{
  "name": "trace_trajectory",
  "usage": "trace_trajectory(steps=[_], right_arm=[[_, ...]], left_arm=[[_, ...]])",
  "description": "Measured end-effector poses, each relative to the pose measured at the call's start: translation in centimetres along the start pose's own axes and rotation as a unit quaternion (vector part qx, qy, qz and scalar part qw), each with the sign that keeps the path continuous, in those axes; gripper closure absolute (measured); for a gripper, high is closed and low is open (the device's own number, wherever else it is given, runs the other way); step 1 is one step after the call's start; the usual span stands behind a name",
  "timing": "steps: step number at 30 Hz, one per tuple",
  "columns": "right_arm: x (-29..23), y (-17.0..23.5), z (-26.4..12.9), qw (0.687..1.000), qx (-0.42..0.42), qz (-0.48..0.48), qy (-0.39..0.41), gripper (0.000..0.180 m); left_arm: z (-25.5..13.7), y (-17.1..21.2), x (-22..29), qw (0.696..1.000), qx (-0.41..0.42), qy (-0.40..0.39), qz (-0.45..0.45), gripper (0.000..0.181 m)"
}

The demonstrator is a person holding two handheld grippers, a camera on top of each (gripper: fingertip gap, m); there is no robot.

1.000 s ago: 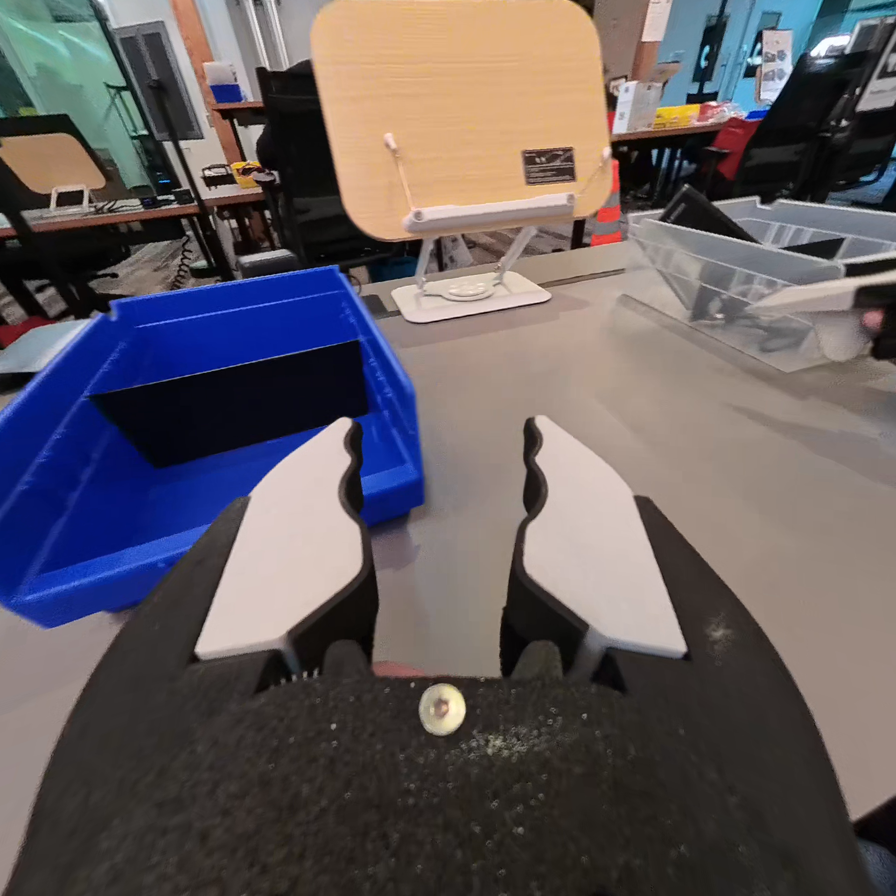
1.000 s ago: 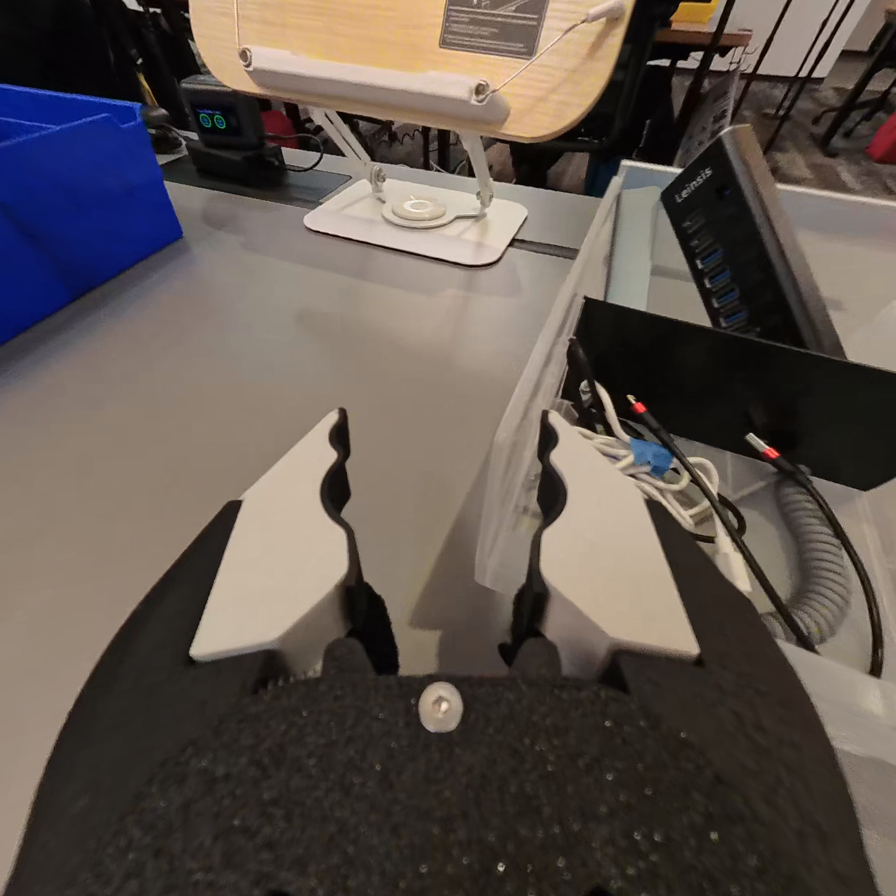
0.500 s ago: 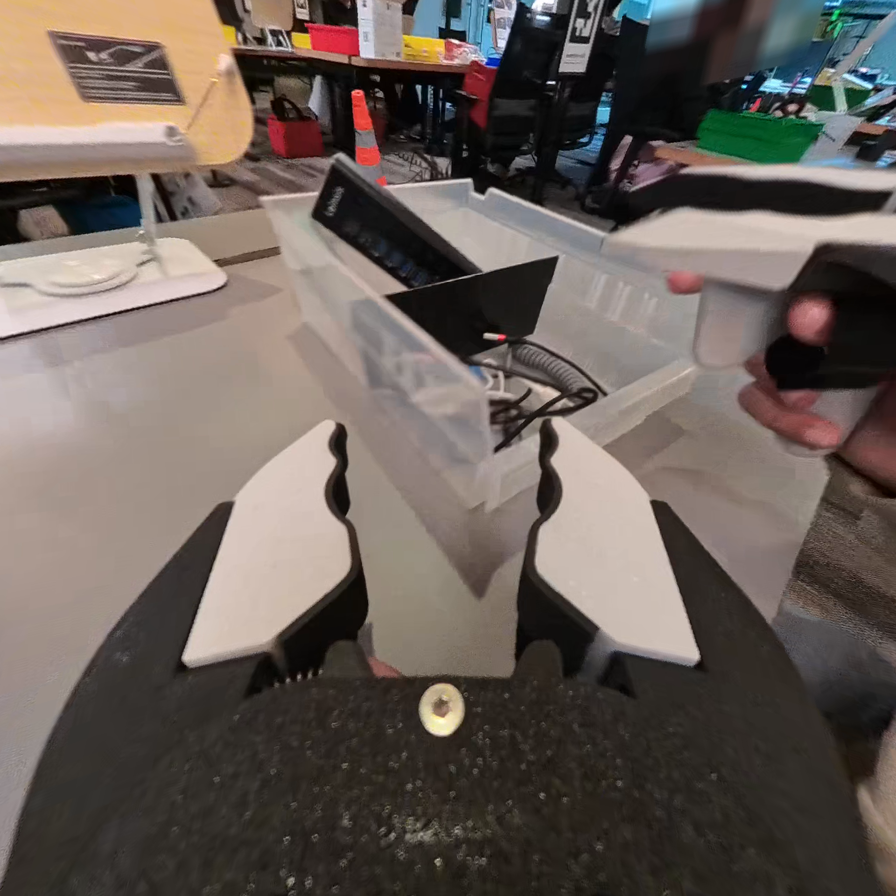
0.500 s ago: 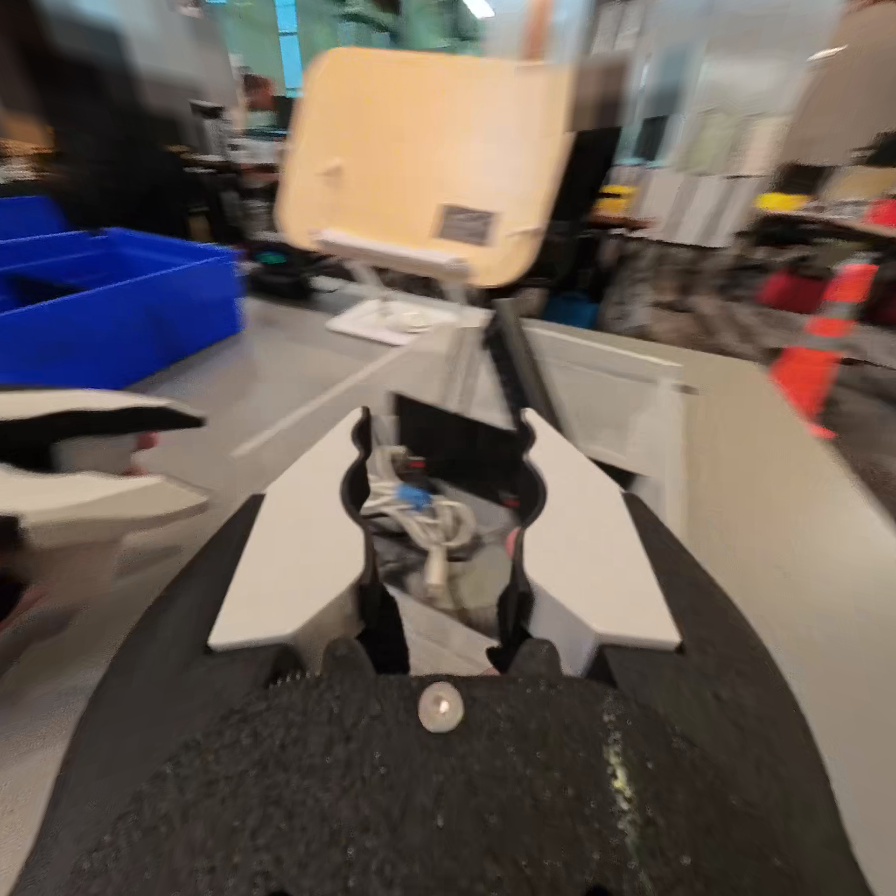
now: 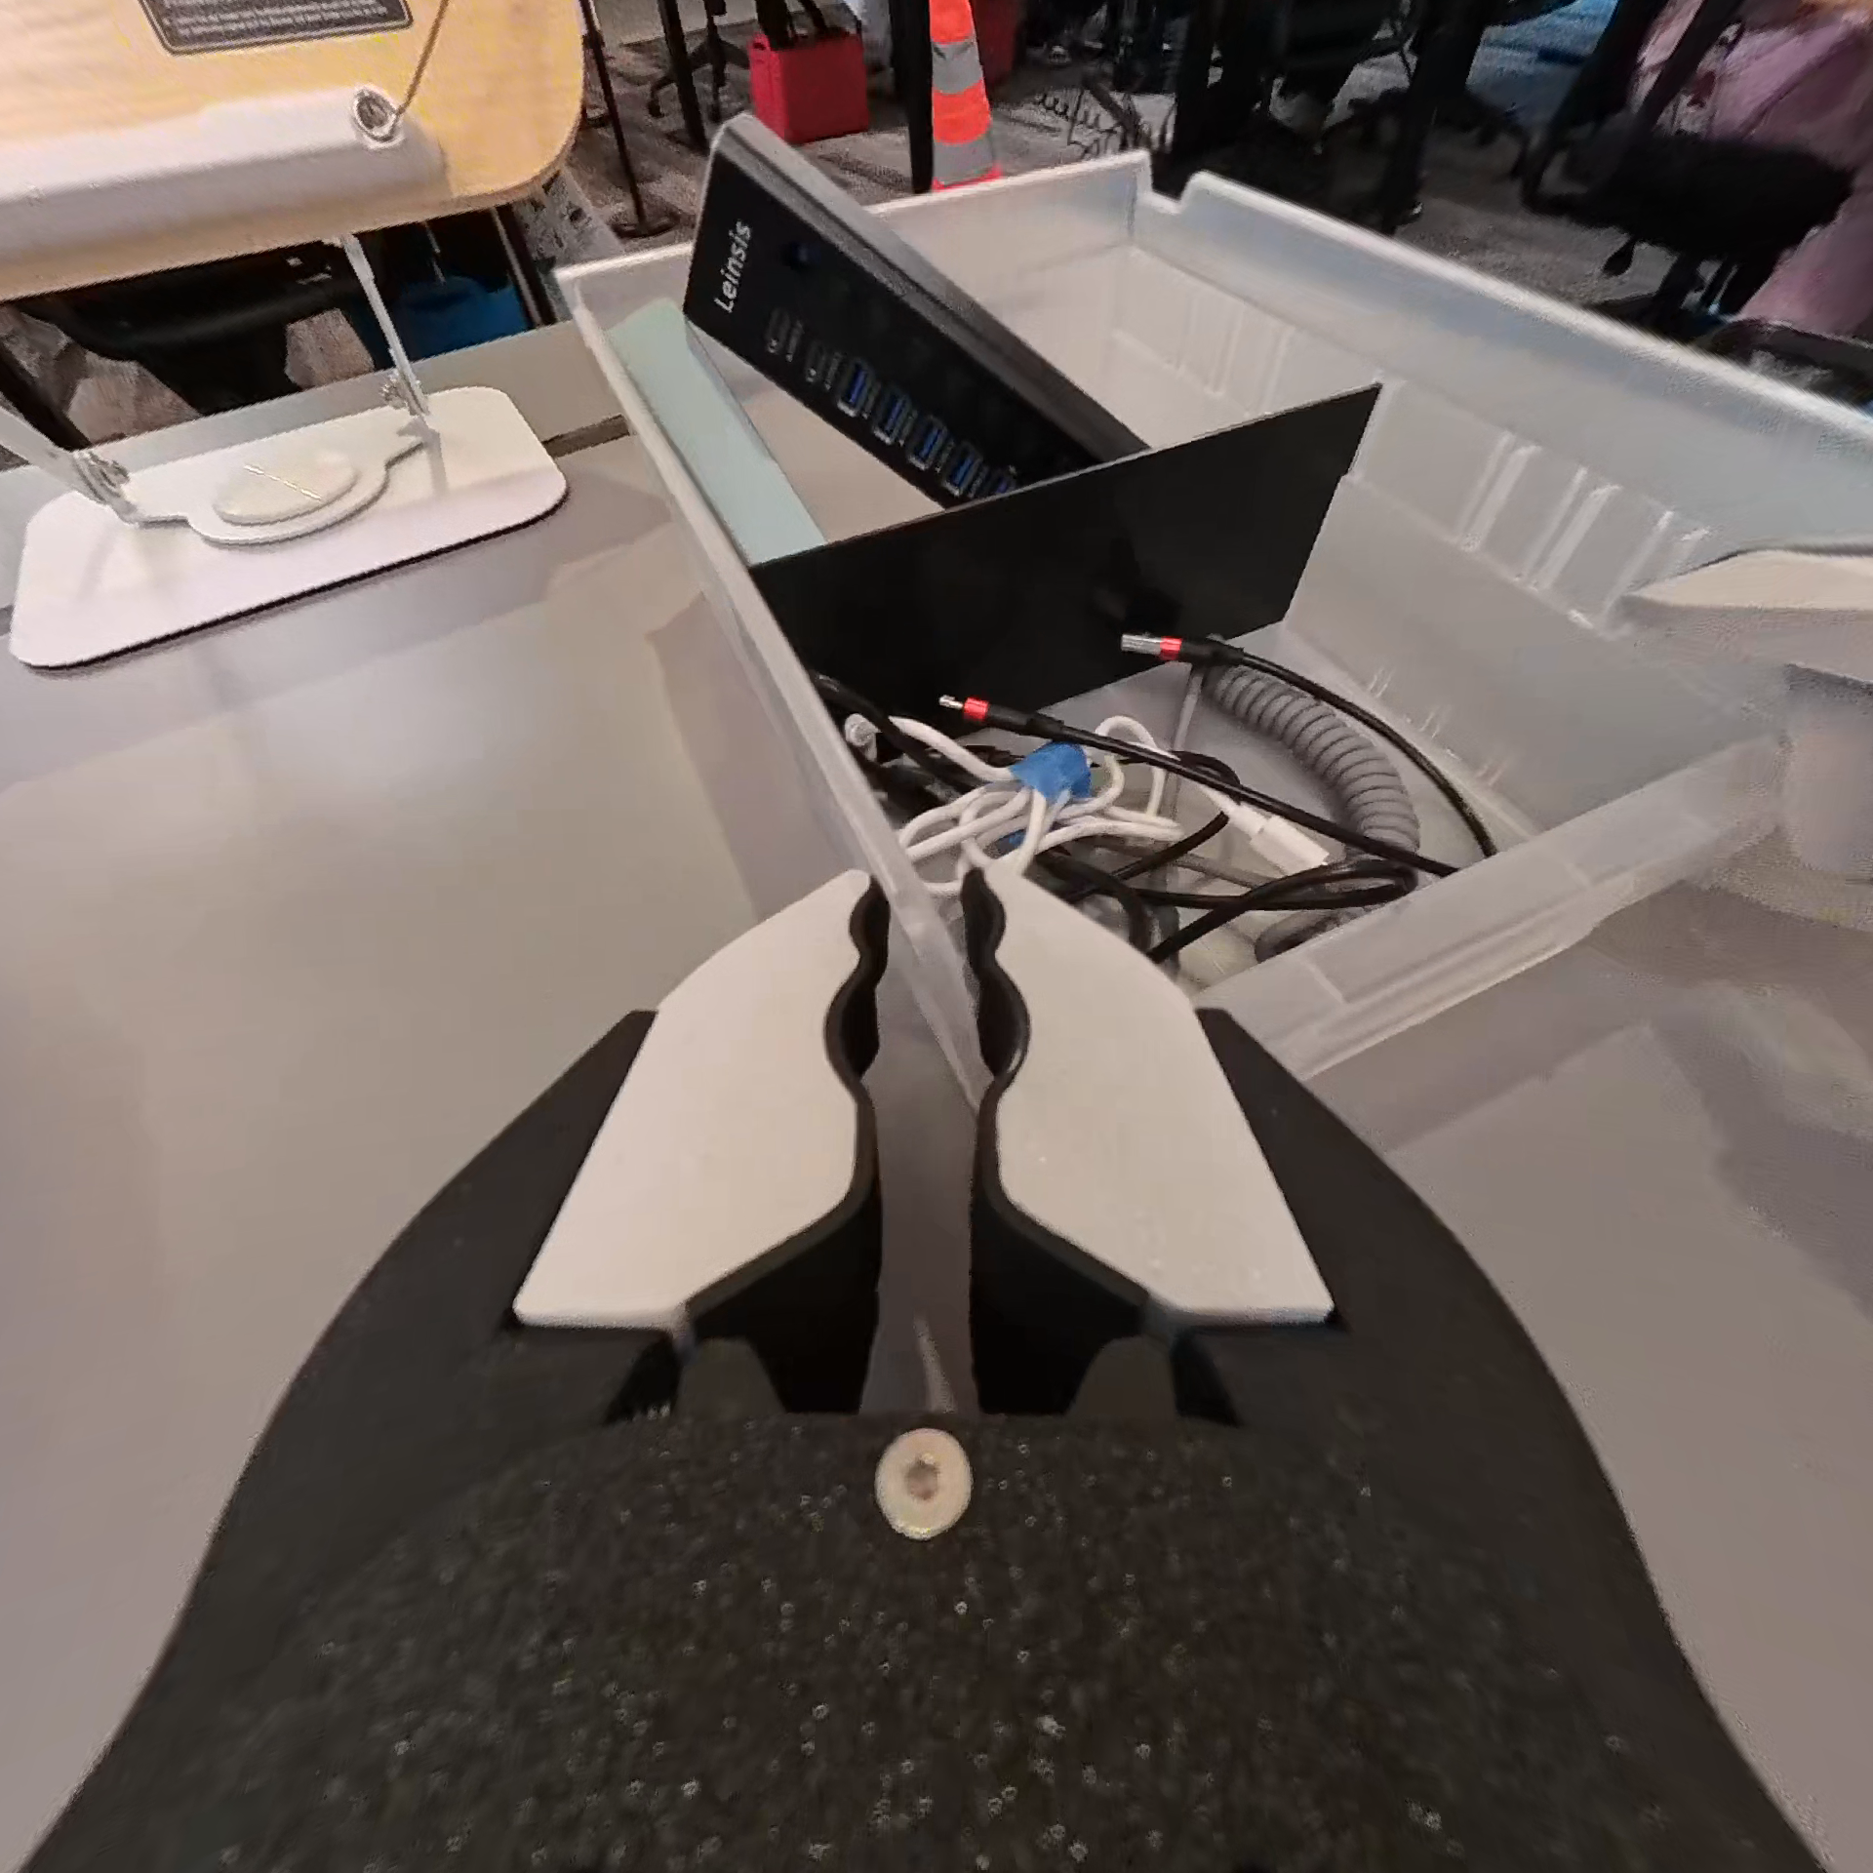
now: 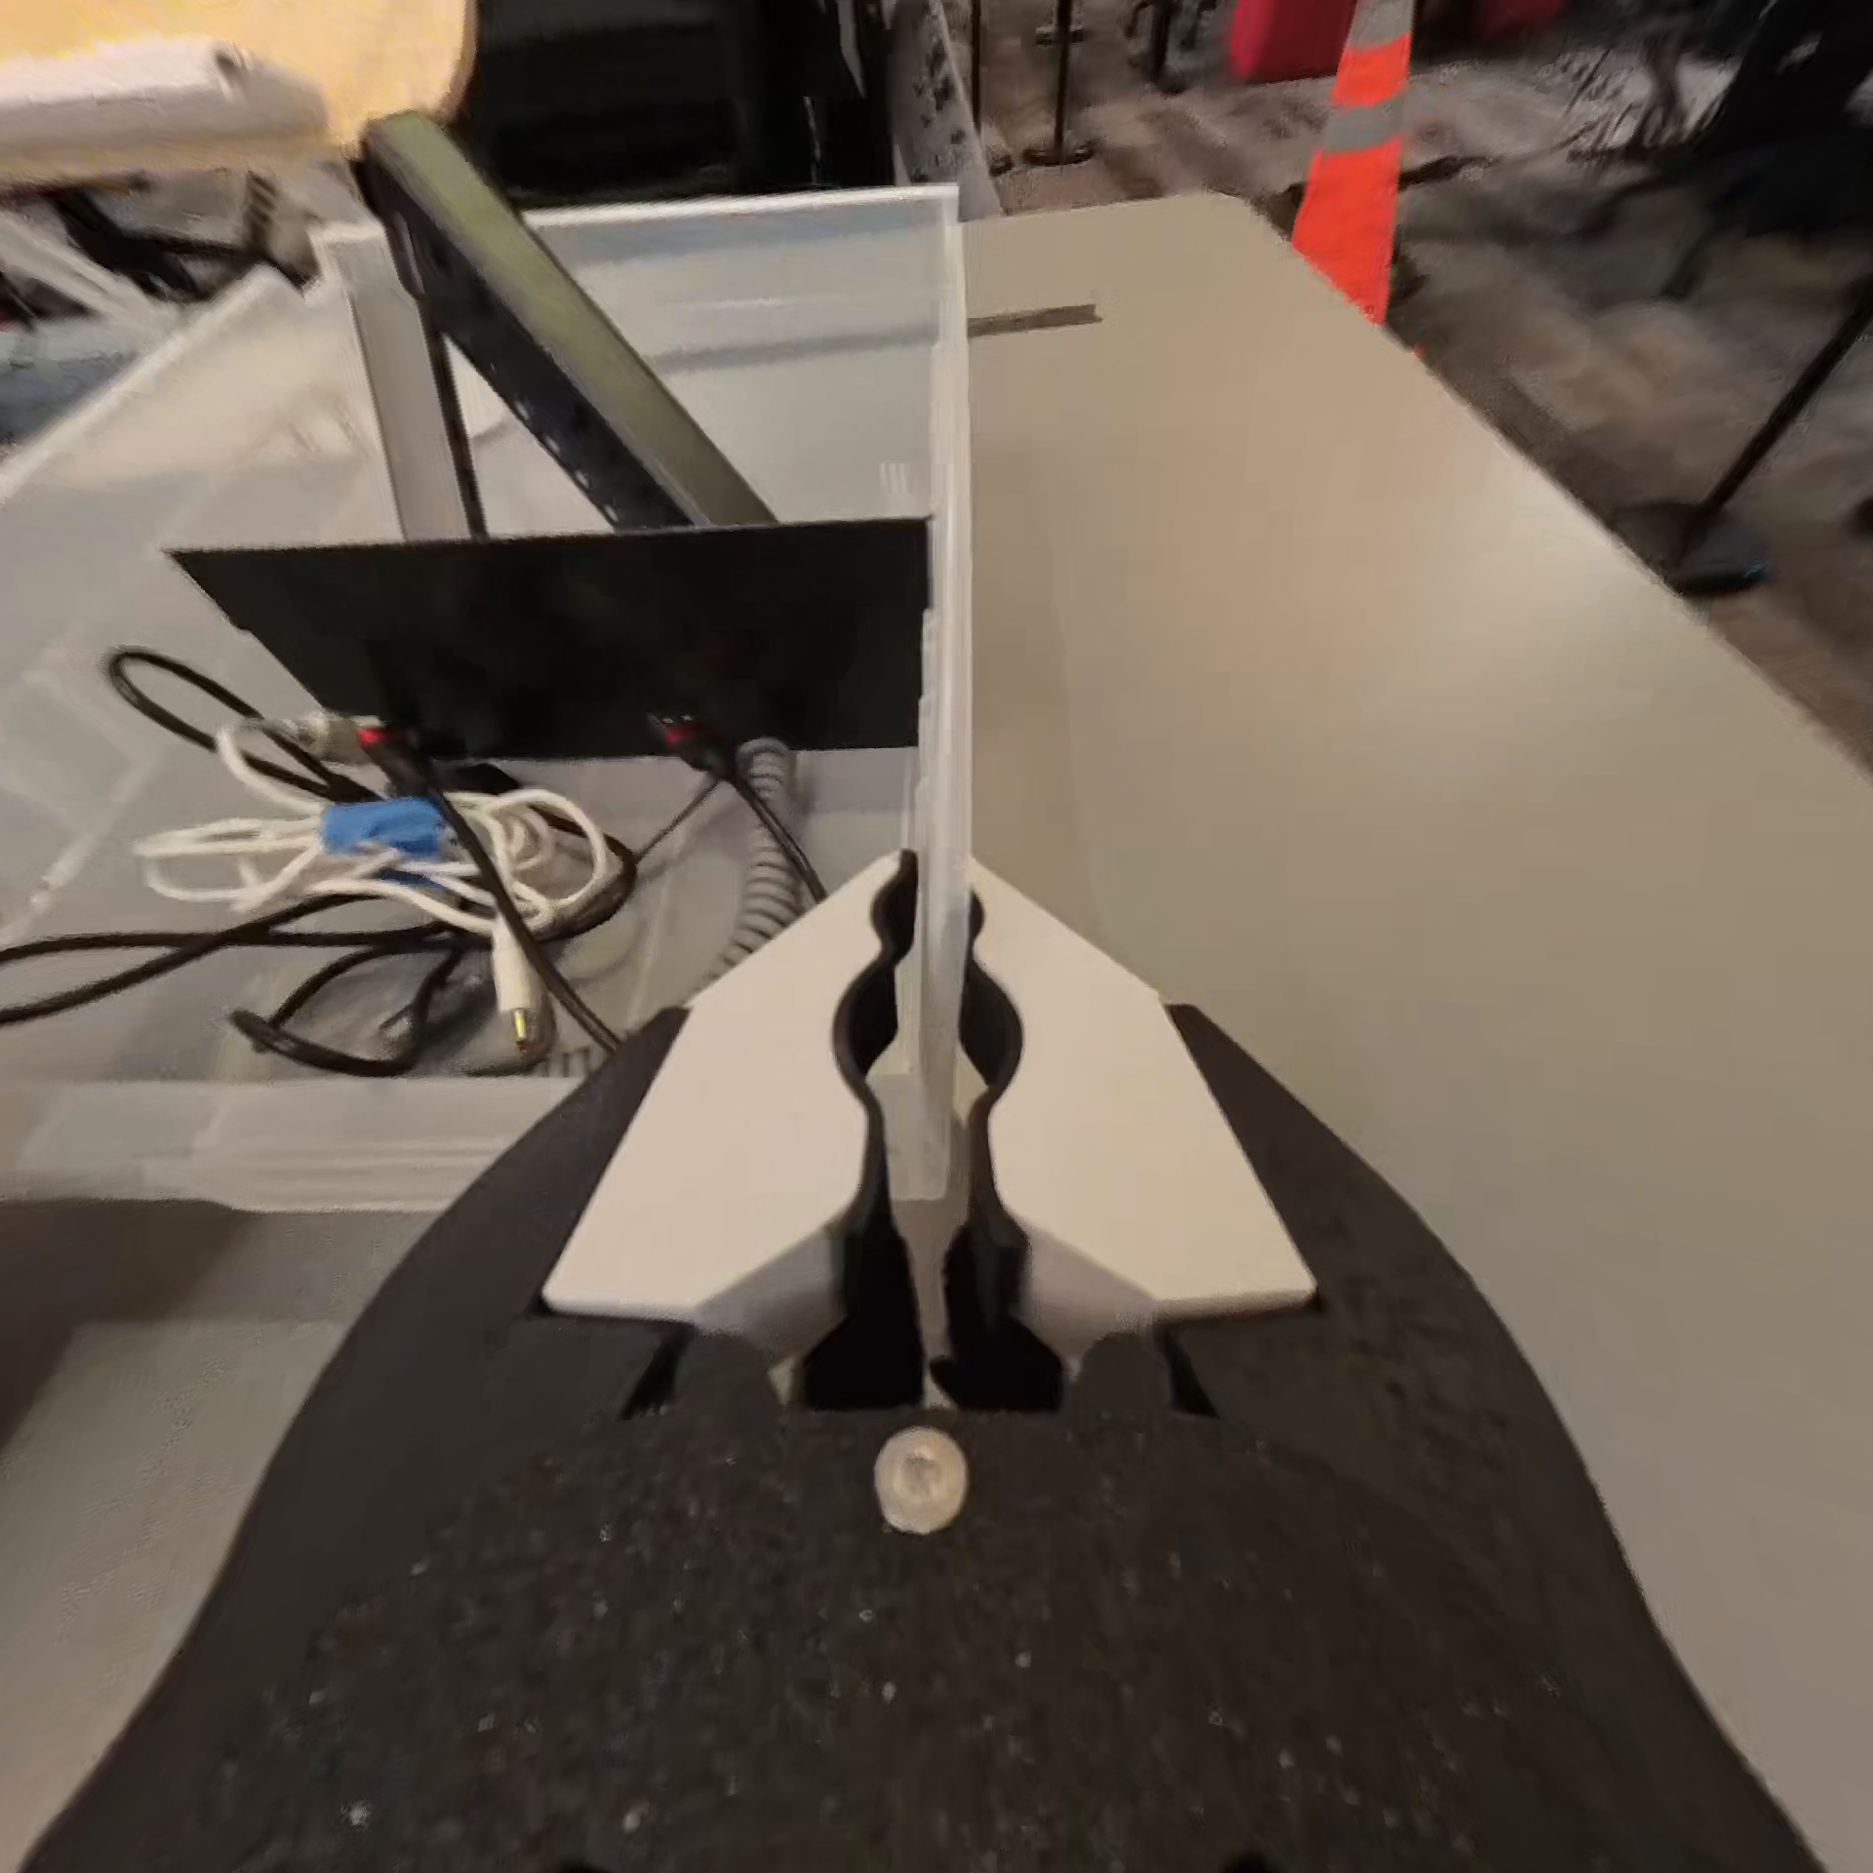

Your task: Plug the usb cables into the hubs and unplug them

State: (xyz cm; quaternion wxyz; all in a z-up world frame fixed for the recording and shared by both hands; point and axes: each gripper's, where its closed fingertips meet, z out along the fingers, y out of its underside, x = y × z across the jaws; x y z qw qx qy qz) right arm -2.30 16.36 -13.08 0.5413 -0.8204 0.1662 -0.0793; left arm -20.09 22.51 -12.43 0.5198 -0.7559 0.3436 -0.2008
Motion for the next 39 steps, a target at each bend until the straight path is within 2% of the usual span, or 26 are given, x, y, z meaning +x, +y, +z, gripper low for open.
trace_trajectory(steps=[6, 12, 21, 25, 26, 28, 30, 33, 36, 37, 39], right_arm=[[-2.4, -1.9, -1.9, 0.997, 0.055, -0.042, 0.023, 0.177], [-7.6, -4.2, -1.4, 0.993, 0.103, -0.05, -0.029, 0.177], [-17.6, -2.0, 2.2, 0.986, 0.05, -0.085, -0.135, 0.177], [-18.9, -0.8, 2.7, 0.982, 0.045, -0.124, -0.134, 0.175], [-18.9, -0.7, 2.6, 0.982, 0.04, -0.127, -0.137, 0.175], [-19.2, -0.5, 2.3, 0.977, 0.029, -0.125, -0.169, 0.172], [-19.5, -0.4, 1.2, 0.97, 0.026, -0.111, -0.215, 0.161], [-19.1, -0.2, -0.7, 0.96, 0.019, -0.097, -0.263, 0.153], [-18.3, -1.4, -2.0, 0.955, 0.047, -0.086, -0.279, 0.152], [-18.2, -1.8, -2.1, 0.956, 0.055, -0.086, -0.276, 0.152], [-18.2, -1.8, -2.0, 0.956, 0.061, -0.09, -0.274, 0.152]], left_arm=[[-1.4, -0.7, -2.4, 0.999, 0.034, -0.023, -0.011, 0.172], [-4.6, -1.6, -7.0, 0.994, 0.074, -0.082, -0.003, 0.172], [-8.2, 3.0, -15.2, 0.985, 0.009, -0.161, -0.061, 0.173], [-8.4, 4.0, -16.5, 0.984, -0.016, -0.178, 0.002, 0.172], [-8.4, 4.0, -16.3, 0.986, -0.013, -0.165, 0.004, 0.171], [-9.3, 3.4, -15.9, 0.99, 0.014, -0.139, 0.0, 0.155], [-12.1, 1.2, -17.8, 0.982, 0.084, -0.165, -0.026, 0.15], [-19.2, -0.8, -24.7, 0.939, 0.178, -0.292, -0.037, 0.15], [-24.5, 1.6, -32.3, 0.917, 0.149, -0.369, -0.043, 0.139], [-25.7, 3.0, -34.4, 0.918, 0.129, -0.372, -0.054, 0.132], [-27.0, 5.9, -37.3, 0.926, 0.096, -0.353, -0.091, 0.129]])
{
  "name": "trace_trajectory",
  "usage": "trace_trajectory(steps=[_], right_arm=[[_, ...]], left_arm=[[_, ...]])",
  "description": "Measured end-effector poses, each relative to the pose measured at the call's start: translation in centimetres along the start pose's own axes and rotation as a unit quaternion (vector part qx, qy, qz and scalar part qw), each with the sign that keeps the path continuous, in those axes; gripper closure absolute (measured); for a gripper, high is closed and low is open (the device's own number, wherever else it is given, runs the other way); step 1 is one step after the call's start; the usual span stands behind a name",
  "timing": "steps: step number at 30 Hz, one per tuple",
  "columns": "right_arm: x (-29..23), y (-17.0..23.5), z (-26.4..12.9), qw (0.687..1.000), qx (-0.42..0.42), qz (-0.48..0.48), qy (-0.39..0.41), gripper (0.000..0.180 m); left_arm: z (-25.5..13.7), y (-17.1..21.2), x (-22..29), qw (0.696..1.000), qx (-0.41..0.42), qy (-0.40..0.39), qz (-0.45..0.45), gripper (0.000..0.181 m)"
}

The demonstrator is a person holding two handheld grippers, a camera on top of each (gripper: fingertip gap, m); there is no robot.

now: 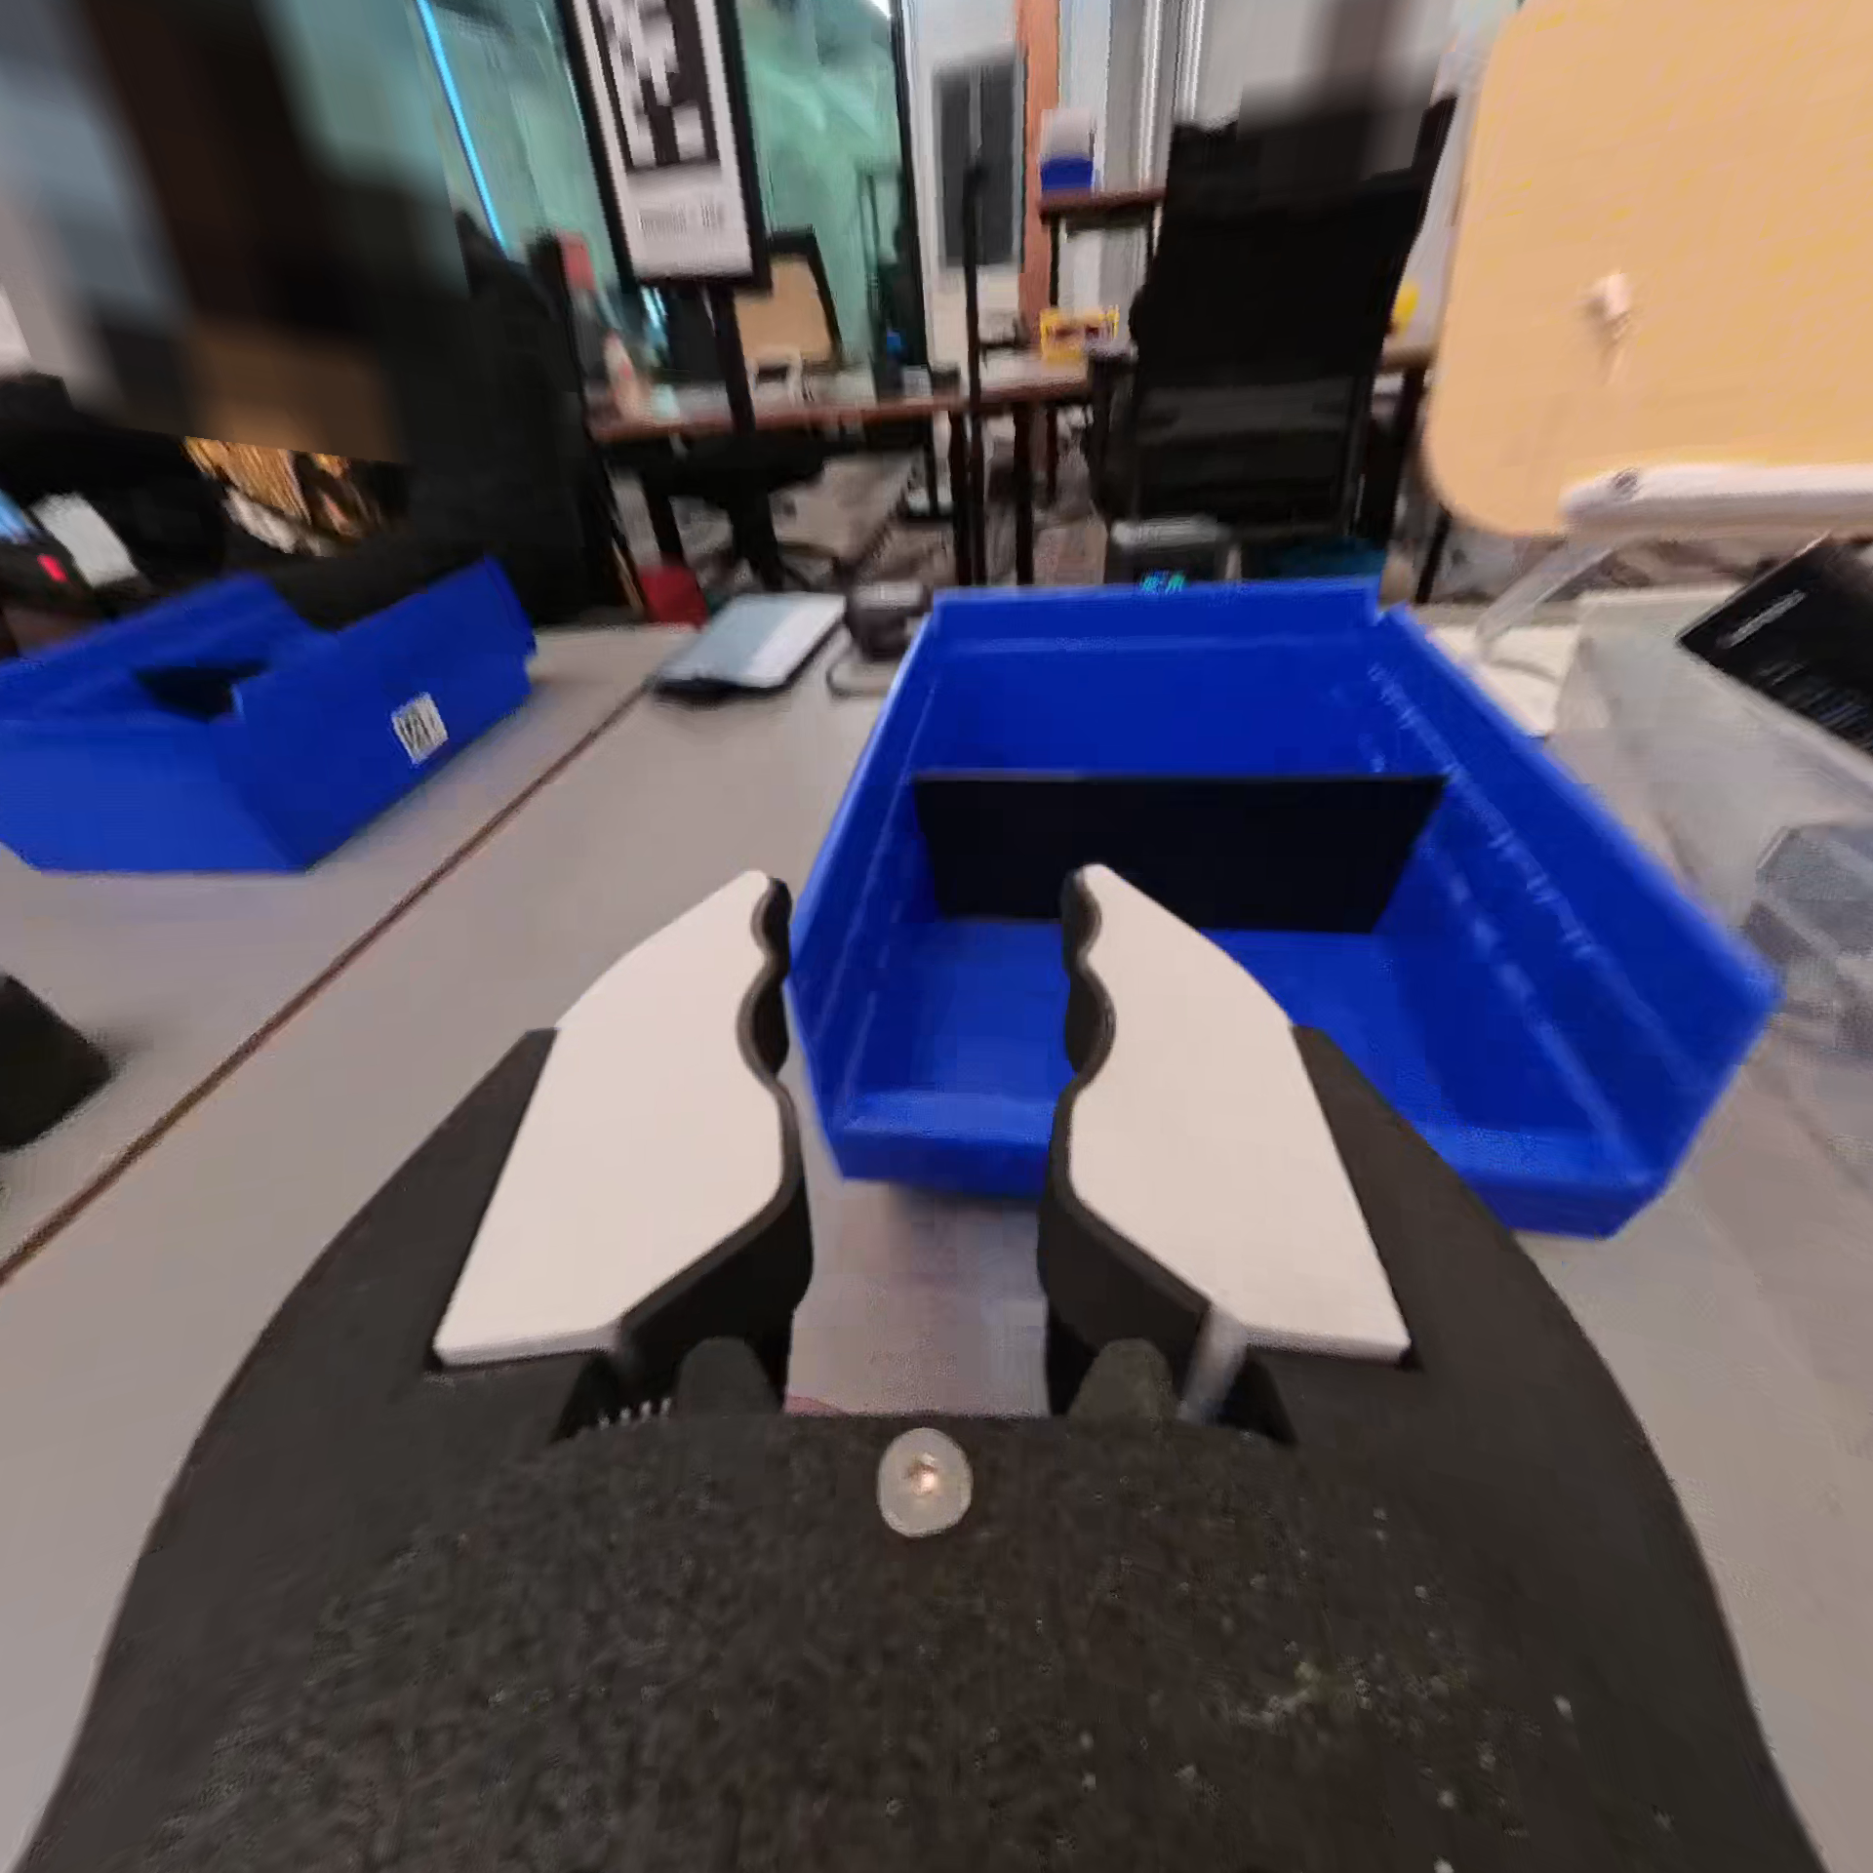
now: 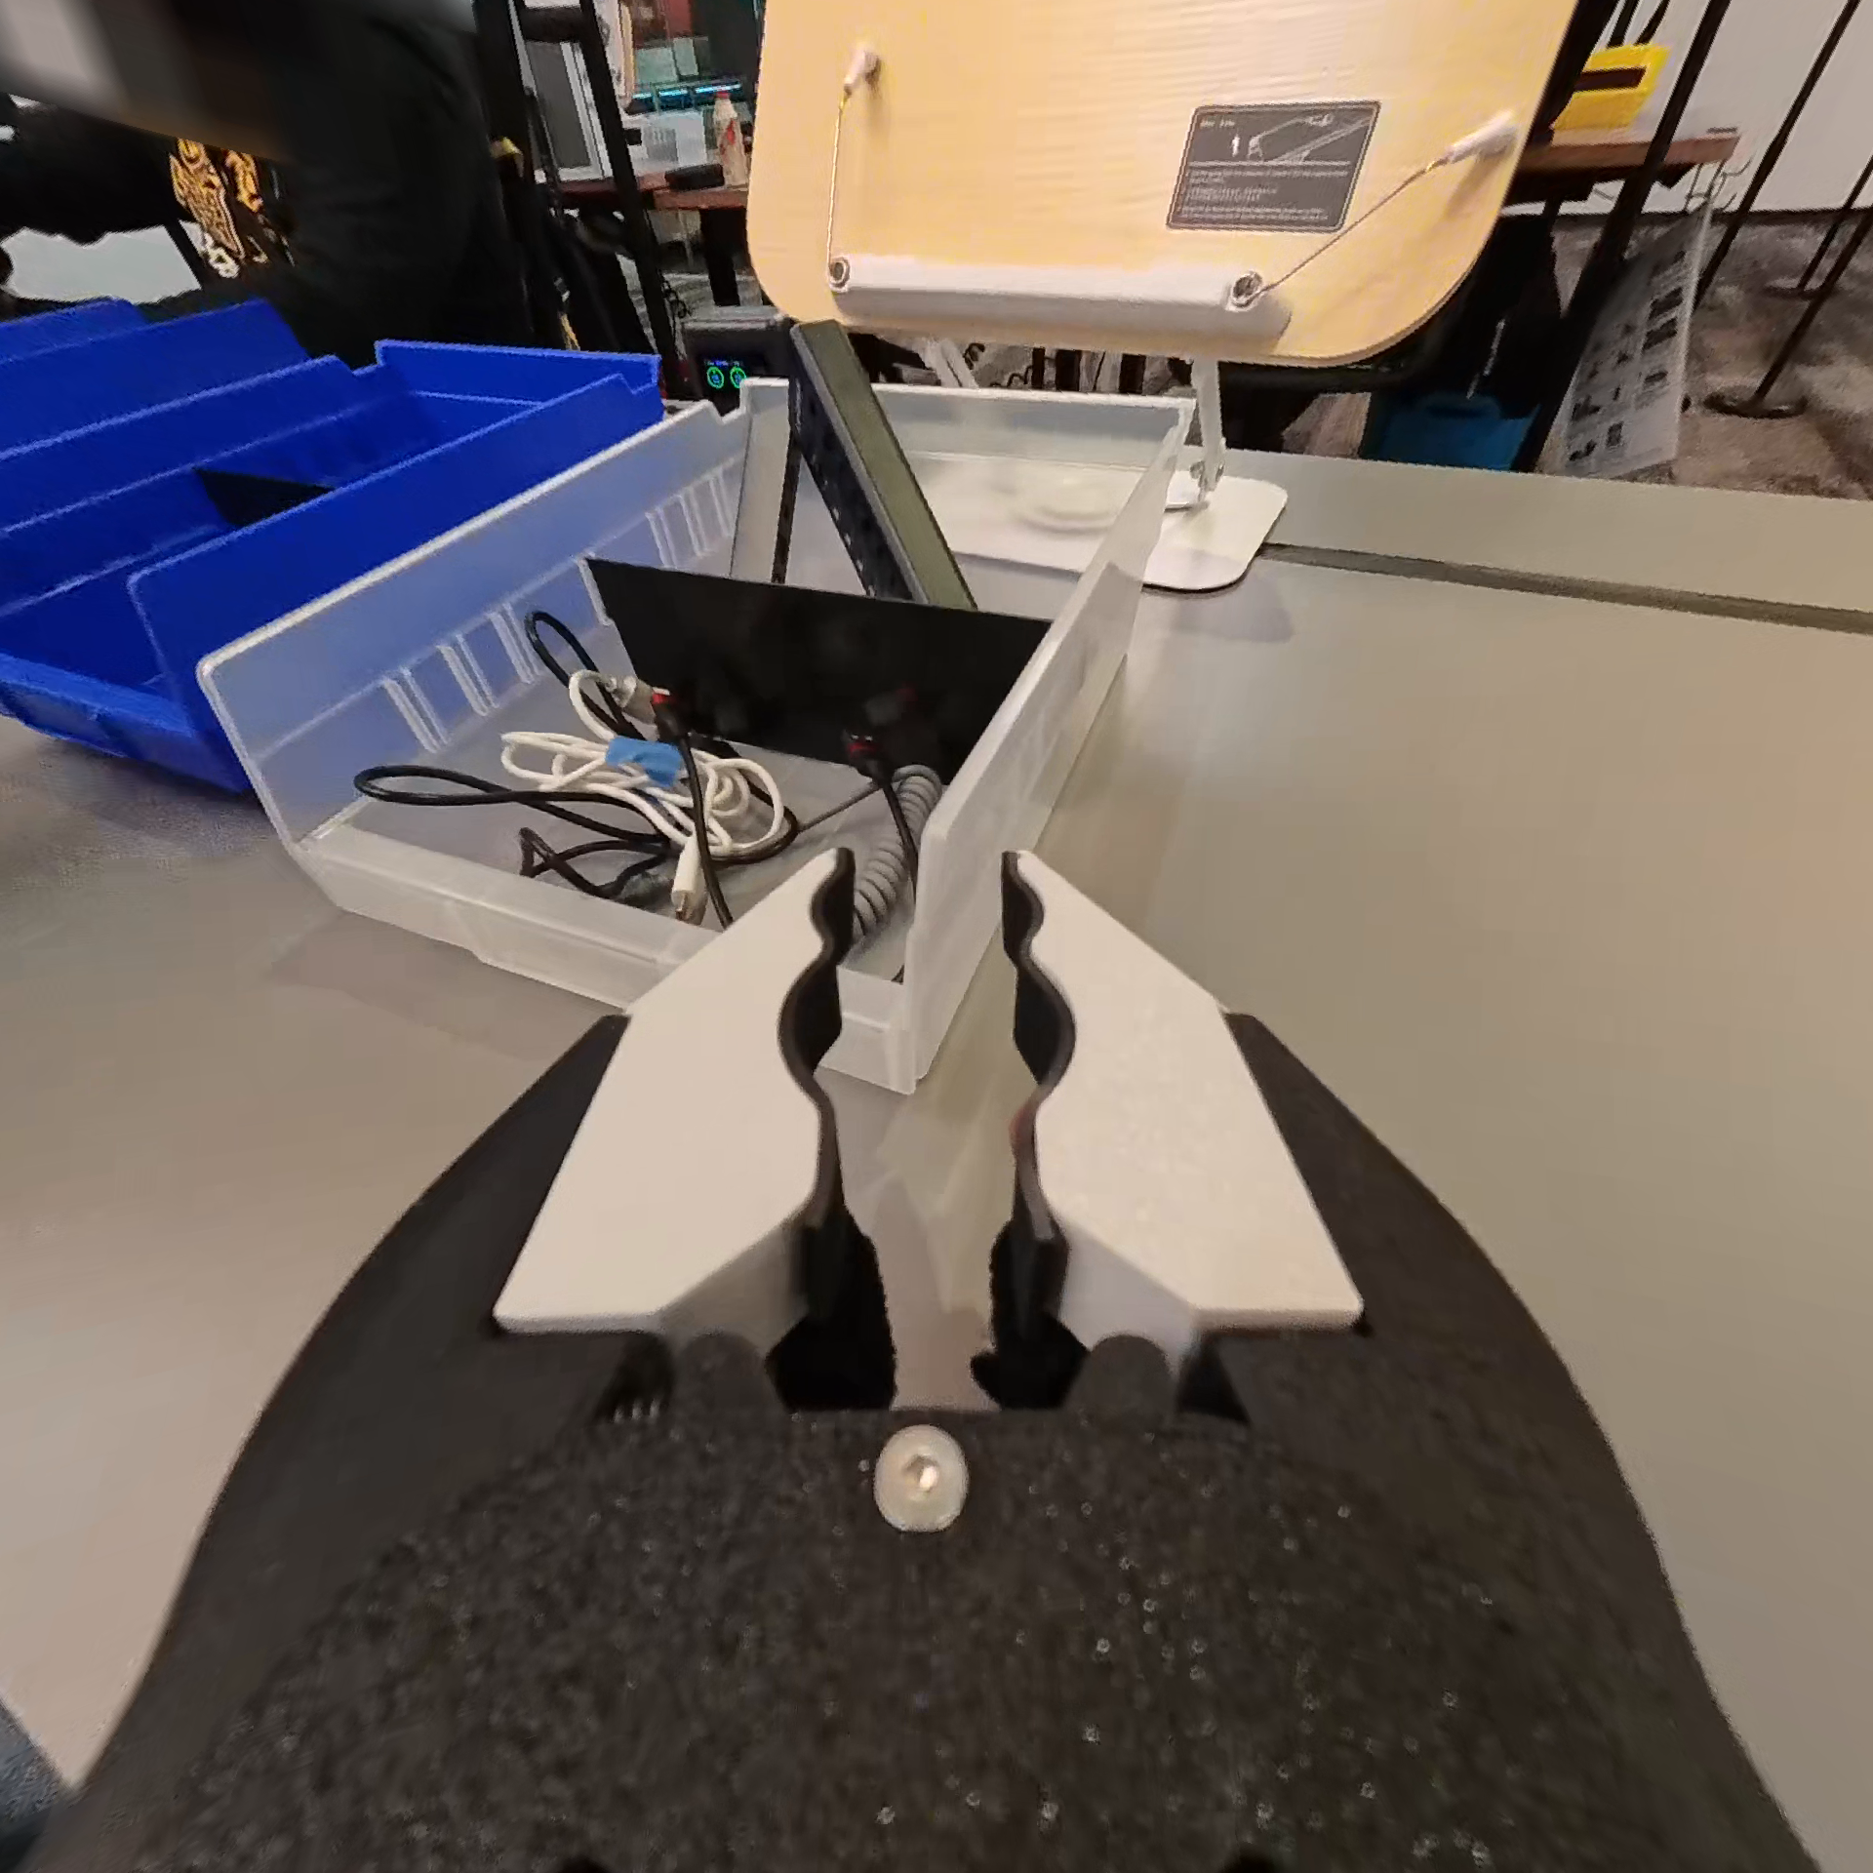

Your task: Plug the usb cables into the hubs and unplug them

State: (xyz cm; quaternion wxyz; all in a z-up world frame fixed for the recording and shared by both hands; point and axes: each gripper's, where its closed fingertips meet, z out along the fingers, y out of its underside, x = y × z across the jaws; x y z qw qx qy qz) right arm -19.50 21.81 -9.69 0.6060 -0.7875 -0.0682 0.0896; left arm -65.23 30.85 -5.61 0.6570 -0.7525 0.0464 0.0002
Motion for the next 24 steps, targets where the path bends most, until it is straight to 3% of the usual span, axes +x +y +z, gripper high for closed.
trace_trajectory(steps=[4, 7, 10, 11, 13, 19, 24], right_arm=[[-0.8, 0.7, 0.6, 1.0, -0.013, -0.005, -0.009, 0.152], [-1.2, 0.8, 0.6, 1.0, -0.015, -0.018, -0.004, 0.151], [0.6, -0.5, -0.4, 0.996, 0.016, -0.047, 0.069, 0.151], [1.0, -2.0, -1.3, 0.991, 0.051, -0.077, 0.097, 0.151], [0.0, -4.2, -2.8, 0.982, 0.099, -0.116, 0.108, 0.153], [-15.0, 0.0, -2.2, 0.989, 0.021, -0.091, -0.117, 0.148], [-24.1, 3.3, 0.3, 0.975, -0.048, -0.063, -0.208, 0.132]], left_arm=[[1.6, 3.2, -1.4, 0.996, -0.058, 0.057, -0.024, 0.122], [4.0, 4.7, -1.5, 0.994, -0.095, 0.04, 0.024, 0.125], [5.9, 6.5, -2.6, 0.99, -0.139, -0.003, -0.02, 0.159], [6.1, 6.6, -2.0, 0.99, -0.132, 0.018, -0.038, 0.173], [5.6, 6.7, -0.5, 0.988, -0.132, 0.073, -0.038, 0.178], [-0.1, 7.6, 0.7, 0.978, -0.189, 0.075, -0.045, 0.177], [-6.6, 8.3, 1.8, 0.976, -0.189, 0.08, -0.068, 0.176]])
